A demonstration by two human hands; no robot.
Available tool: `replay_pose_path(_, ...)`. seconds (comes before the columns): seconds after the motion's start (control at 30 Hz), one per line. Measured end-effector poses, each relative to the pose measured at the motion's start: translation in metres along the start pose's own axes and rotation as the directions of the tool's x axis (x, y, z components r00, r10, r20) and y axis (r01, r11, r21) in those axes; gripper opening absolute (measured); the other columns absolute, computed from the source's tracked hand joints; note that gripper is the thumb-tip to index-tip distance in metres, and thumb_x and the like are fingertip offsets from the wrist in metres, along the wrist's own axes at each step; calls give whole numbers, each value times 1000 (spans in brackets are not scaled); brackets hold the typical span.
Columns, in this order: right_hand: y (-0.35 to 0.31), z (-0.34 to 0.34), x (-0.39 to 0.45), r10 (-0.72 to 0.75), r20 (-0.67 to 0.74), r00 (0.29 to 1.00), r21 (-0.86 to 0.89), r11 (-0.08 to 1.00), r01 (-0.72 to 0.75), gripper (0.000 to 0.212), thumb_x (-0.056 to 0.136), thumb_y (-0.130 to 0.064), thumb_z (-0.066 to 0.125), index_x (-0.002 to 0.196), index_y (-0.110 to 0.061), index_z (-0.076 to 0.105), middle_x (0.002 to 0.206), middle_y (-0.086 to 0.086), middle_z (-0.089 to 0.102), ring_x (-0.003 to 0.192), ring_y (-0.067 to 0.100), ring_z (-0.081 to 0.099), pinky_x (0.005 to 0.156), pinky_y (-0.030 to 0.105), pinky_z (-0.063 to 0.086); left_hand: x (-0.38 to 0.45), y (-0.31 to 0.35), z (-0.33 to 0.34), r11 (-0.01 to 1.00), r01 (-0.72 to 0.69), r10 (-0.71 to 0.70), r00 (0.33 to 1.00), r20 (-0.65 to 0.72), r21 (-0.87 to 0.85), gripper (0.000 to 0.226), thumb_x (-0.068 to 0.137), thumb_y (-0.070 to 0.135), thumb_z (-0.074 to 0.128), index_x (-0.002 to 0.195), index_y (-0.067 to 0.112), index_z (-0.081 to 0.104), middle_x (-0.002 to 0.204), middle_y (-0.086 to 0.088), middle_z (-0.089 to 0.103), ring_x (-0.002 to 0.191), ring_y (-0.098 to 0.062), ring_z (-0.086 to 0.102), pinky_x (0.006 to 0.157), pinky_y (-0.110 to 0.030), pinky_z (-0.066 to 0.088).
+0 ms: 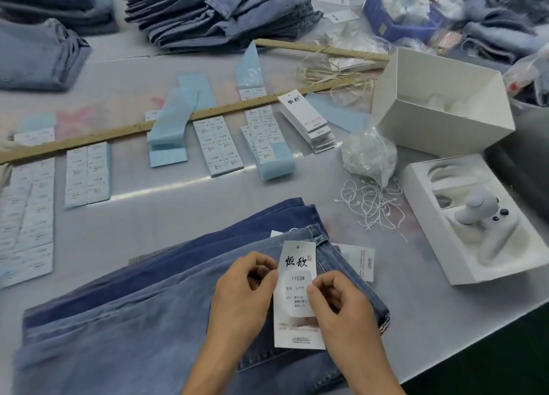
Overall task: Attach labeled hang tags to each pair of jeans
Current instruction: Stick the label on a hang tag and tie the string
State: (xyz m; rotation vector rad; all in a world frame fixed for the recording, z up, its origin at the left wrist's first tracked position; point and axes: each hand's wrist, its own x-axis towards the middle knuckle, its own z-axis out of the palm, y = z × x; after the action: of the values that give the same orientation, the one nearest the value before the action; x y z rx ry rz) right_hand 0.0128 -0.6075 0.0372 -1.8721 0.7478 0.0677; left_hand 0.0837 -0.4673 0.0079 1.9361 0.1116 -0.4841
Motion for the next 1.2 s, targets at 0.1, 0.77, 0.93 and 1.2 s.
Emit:
replay_pose_path(0.1, 3, 1, 1, -17, -15, 1000, -34, 999, 17, 18, 93, -20, 70, 77, -26, 64, 83, -22, 73, 78, -2, 70, 61, 16, 54, -2, 1, 2, 999, -19, 19, 1000, 13, 31, 14, 91, 31, 72, 84, 42, 67, 85, 25, 72, 79, 2, 67, 63, -18, 50)
replay_pose_path(0.77, 5, 5, -10, -55, -195, 979, -106, 994, 35, 32, 77, -36, 84, 75, -29, 53, 77, -8, 60, 75, 4, 61, 63, 16, 48, -38, 14, 8, 958, -181, 183, 983, -11, -221, 18, 94, 22, 64, 89, 40, 63, 92, 14, 78, 81, -7, 75, 64, -21, 57)
replay_pose_path(0.93, -1, 0, -11, -17, -48, 999, 61, 998, 20, 40, 75, -45, 83, 101, -52, 52, 89, -15, 68, 76, 7, 65, 64, 22, 55, -42, 14, -5, 904, -101, 165, 979, 123, -416, 31, 85, 18, 78, 101, 41, 64, 98, -3, 79, 84, -26, 77, 66, -33, 63)
replay_pose_path(1.2, -6, -12, -13, -77, 77, 994, 303, 952, 50, 12, 80, -43, 72, 91, -37, 72, 91, -7, 78, 84, 11, 75, 69, 28, 61, -48, 3, -8, 865, 28, 161, 930, 330, -500, 60, 74, 17, 88, 123, 34, 58, 113, -10, 76, 103, -29, 74, 79, -35, 62)
